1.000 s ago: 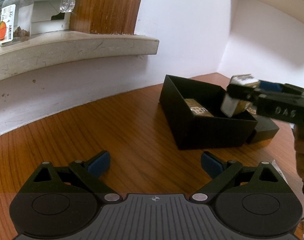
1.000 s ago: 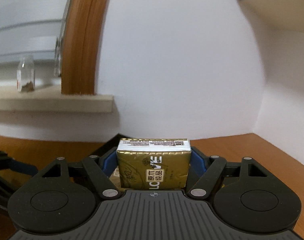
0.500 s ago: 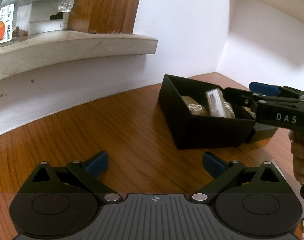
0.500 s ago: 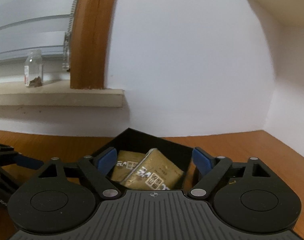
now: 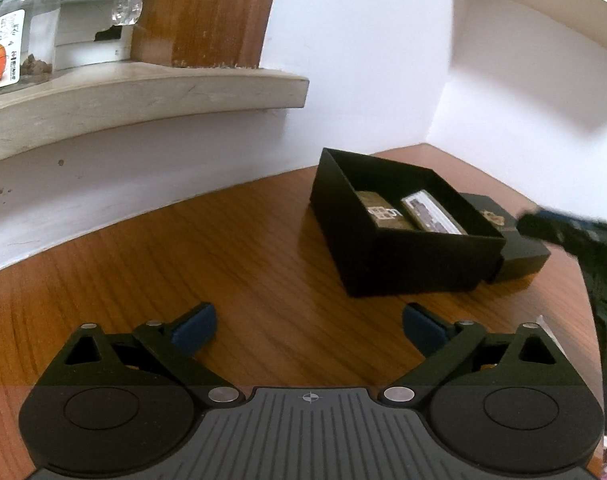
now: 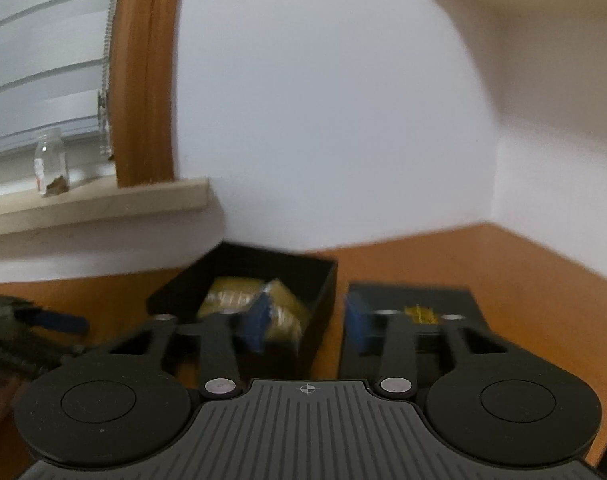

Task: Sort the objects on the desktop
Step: 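Lower the left gripper onto the white charger plug and close it, then lift the white charger plug with the left gripper toward the black box, then lower the plug into the black box and open the left gripper, then lower the right gripper onto the white wrapped snack bar and close it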

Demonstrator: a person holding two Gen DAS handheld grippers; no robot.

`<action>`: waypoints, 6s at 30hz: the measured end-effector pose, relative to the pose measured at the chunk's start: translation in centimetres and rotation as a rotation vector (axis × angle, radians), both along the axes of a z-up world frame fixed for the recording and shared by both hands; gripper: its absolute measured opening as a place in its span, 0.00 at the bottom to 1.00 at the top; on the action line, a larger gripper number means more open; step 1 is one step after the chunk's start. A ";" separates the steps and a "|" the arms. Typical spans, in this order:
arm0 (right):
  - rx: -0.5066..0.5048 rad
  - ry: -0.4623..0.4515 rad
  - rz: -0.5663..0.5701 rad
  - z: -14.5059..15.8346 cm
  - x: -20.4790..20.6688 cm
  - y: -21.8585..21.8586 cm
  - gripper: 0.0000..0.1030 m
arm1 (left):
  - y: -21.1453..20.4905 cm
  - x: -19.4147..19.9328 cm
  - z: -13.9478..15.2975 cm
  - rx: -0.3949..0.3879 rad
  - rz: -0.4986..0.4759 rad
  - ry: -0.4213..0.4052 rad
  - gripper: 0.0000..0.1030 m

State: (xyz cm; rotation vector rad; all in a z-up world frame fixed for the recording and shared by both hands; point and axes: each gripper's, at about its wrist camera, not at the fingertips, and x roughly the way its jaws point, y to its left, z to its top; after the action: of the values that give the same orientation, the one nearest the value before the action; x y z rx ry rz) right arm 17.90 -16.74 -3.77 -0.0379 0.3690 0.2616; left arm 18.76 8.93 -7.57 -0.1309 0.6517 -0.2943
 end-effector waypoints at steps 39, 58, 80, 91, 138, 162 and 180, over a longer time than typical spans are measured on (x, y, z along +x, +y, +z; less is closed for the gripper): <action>0.169 0.007 0.087 -0.3 -11.0 -5.6 0.47 | -9.1 -5.3 1.7 0.065 -0.445 0.035 0.48; 0.164 0.096 0.124 -2.3 -10.3 -4.4 0.53 | -7.9 -5.2 2.4 0.069 -0.343 0.027 0.41; 0.160 0.089 0.171 -1.7 -7.3 -2.5 0.67 | -7.3 -1.8 6.6 0.085 -0.228 -0.090 0.41; 0.150 0.097 0.170 -2.3 -7.5 -2.4 0.68 | -7.7 2.8 7.1 0.070 -0.131 -0.124 0.41; 0.089 0.083 0.020 -3.1 -8.0 -2.3 0.48 | -4.7 -4.1 1.5 0.106 -0.146 -0.116 0.74; -0.018 0.058 -0.096 -6.1 -7.2 -0.7 0.50 | -4.5 -3.1 0.2 0.166 -0.078 -0.011 0.86; -0.014 0.013 -0.118 -6.7 -7.3 -0.3 0.31 | -4.6 -3.0 0.0 0.154 -0.093 -0.004 0.93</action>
State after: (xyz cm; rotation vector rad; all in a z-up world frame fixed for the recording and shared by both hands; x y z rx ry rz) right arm 10.61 -17.01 -10.47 -0.0285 0.3843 0.1429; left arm 15.76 4.36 -7.53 0.0471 0.6749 -0.3323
